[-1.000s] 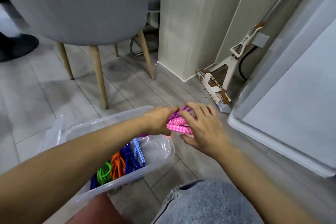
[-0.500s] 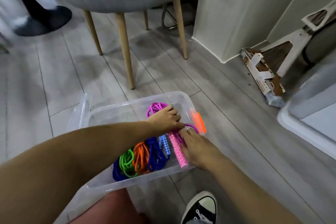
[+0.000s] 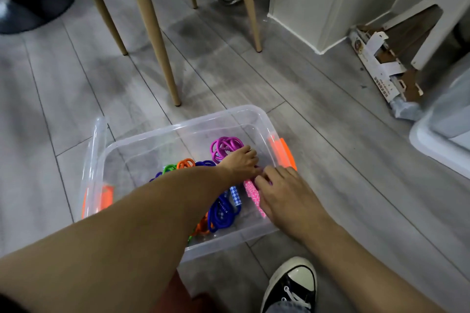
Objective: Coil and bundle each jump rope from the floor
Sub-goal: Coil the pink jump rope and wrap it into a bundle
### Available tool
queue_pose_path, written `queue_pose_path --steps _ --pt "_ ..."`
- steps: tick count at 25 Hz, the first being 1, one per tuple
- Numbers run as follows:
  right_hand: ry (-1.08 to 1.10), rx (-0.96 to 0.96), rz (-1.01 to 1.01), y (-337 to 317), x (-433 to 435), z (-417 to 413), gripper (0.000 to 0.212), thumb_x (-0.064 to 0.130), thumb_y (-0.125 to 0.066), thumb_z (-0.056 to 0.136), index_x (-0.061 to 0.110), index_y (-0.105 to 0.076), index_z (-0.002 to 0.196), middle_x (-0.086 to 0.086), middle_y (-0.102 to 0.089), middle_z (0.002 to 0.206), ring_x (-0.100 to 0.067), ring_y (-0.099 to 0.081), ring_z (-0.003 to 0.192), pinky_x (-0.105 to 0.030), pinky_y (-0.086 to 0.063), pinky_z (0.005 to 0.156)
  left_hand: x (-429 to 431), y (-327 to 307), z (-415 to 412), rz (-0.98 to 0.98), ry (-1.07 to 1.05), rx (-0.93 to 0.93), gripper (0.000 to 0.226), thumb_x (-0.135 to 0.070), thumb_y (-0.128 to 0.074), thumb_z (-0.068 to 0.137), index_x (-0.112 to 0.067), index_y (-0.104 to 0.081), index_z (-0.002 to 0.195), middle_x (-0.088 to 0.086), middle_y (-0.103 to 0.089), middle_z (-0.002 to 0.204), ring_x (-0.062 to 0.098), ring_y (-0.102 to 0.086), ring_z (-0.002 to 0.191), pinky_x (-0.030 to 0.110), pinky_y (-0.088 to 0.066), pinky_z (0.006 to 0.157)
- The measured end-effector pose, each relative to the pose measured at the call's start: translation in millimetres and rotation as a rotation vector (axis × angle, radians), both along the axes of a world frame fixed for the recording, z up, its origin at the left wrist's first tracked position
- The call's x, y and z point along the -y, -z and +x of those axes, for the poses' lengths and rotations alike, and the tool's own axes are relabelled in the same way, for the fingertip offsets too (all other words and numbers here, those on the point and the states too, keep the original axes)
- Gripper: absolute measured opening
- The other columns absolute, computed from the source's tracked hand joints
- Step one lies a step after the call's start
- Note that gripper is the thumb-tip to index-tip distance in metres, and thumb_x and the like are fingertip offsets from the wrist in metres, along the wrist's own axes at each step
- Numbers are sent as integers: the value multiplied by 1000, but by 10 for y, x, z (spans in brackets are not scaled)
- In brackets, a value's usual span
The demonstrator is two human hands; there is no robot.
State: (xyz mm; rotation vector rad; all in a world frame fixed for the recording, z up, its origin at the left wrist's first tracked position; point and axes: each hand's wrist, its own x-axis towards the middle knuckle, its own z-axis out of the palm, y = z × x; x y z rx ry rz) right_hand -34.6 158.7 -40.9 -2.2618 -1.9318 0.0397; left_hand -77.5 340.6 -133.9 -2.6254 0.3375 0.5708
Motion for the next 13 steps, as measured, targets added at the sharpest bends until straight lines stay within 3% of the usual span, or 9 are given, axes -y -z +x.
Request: queue_pose_path --steps 3,8,13 --pt "32 5 13 25 21 -19 13 20 -70 74 17 -64 85 -6 -60 85 -26 -57 74 -39 -49 72 -6 59 48 11 43 -77 38 -16 -56 97 -18 -51 134 7 -52 137 32 -43 129 43 -33 109" --pt "58 -52 39 -2 40 -43 18 20 -72 74 17 -65 91 -5 -62 92 -24 -60 83 -37 -51 79 53 94 20 -7 76 -146 56 -28 -61 93 -18 -44 145 9 -38 151 33 -34 139 47 -25 116" --pt "84 -81 48 -25 96 -17 16 19 -68 79 16 -63 93 -5 -60 94 -24 -58 86 -37 -50 78 161 -276 -106 -204 -103 -40 64 -22 -69 87 -16 -41 144 10 -44 145 31 -38 135 47 -30 115"
